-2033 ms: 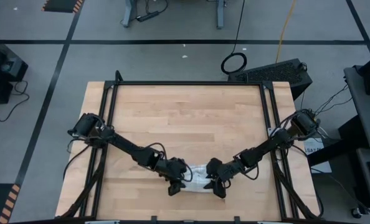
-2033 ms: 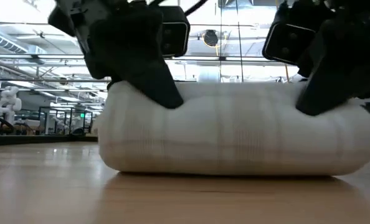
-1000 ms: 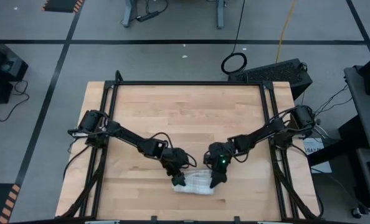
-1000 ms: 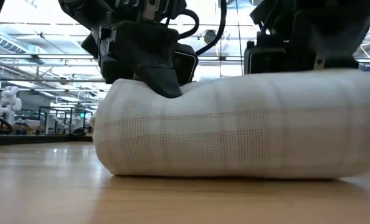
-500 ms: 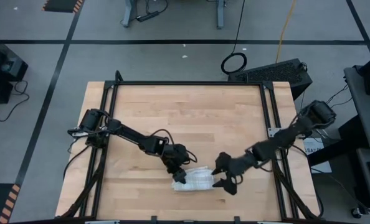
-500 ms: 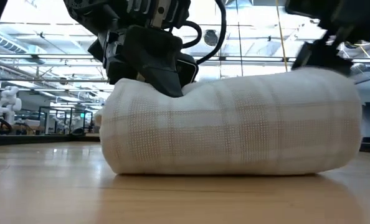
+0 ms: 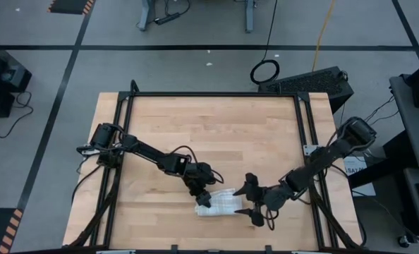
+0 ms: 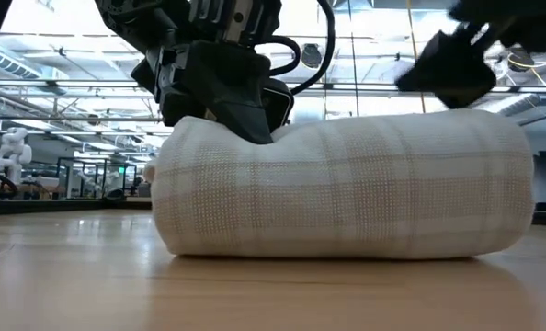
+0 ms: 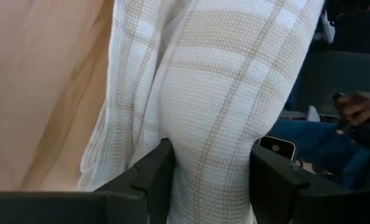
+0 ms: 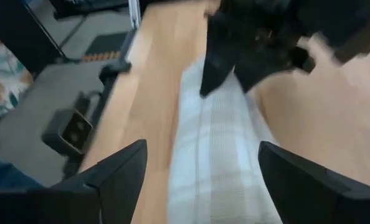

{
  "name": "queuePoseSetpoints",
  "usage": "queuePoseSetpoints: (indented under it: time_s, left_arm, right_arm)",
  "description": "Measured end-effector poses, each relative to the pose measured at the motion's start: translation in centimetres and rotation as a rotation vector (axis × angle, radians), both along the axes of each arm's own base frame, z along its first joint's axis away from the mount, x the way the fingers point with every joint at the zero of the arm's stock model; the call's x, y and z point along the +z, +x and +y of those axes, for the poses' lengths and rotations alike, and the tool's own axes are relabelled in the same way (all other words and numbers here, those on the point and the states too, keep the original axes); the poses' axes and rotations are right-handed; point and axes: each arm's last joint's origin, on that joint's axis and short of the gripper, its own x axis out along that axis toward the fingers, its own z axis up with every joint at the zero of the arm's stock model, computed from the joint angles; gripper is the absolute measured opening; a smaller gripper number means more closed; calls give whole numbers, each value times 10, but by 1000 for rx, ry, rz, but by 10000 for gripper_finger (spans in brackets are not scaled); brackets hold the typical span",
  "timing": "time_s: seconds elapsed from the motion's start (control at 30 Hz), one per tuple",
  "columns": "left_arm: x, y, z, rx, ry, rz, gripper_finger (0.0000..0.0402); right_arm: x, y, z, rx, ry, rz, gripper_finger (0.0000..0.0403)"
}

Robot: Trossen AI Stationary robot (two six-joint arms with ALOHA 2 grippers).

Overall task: Roll towel
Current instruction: Roll the towel

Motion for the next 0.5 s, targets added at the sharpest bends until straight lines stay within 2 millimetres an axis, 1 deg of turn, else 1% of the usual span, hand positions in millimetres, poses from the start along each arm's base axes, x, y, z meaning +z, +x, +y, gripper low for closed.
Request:
queuePoseSetpoints:
  time_s: [0.13, 0.3, 0.5]
  left_arm:
    - [0, 0, 0, 7, 7, -2, 175]
    - [0, 0, 0, 13, 13, -4, 175]
    - [0, 0, 1, 15, 14, -5, 175]
  right_arm:
    - [-17, 6, 6, 48, 7, 31, 297]
    - [-40, 10, 9, 20, -25, 83, 297]
    - [-53, 14, 8, -30, -44, 102, 297]
